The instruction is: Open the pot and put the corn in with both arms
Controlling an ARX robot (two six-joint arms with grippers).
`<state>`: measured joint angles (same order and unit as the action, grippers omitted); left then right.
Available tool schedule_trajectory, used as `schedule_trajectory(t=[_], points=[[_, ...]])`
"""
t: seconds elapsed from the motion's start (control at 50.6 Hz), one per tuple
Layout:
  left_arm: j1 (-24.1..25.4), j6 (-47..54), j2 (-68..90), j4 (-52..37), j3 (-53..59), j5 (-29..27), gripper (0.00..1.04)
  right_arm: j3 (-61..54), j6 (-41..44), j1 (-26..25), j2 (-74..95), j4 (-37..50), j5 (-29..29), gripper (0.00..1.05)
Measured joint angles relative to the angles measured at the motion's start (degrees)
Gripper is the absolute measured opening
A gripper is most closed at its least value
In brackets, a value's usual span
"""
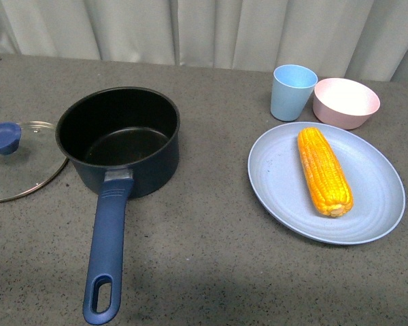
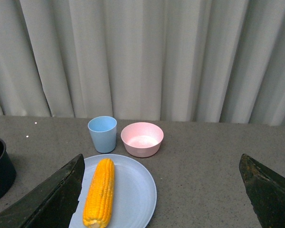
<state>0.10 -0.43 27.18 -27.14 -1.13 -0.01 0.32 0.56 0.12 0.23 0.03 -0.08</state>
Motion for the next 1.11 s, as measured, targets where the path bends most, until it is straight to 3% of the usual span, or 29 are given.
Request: schedule_trajectory(t=[0.849, 0.948, 1.106], points=[[0.00, 0.00, -17.38, 17.14, 0.00, 0.00, 0.04, 0.00, -0.02, 0.00, 0.00, 0.00, 0.00, 0.95], [0.00, 0.00, -24.22, 25.88, 0.00, 0.02, 0.04, 0.00, 0.00, 0.00, 0.00, 0.00, 0.00, 0.95], [0.00, 0.00, -26.84, 26.99, 0.00, 0.00, 0.04, 0.00, 0.00, 0.00, 0.00, 0.00, 0.00, 0.95]])
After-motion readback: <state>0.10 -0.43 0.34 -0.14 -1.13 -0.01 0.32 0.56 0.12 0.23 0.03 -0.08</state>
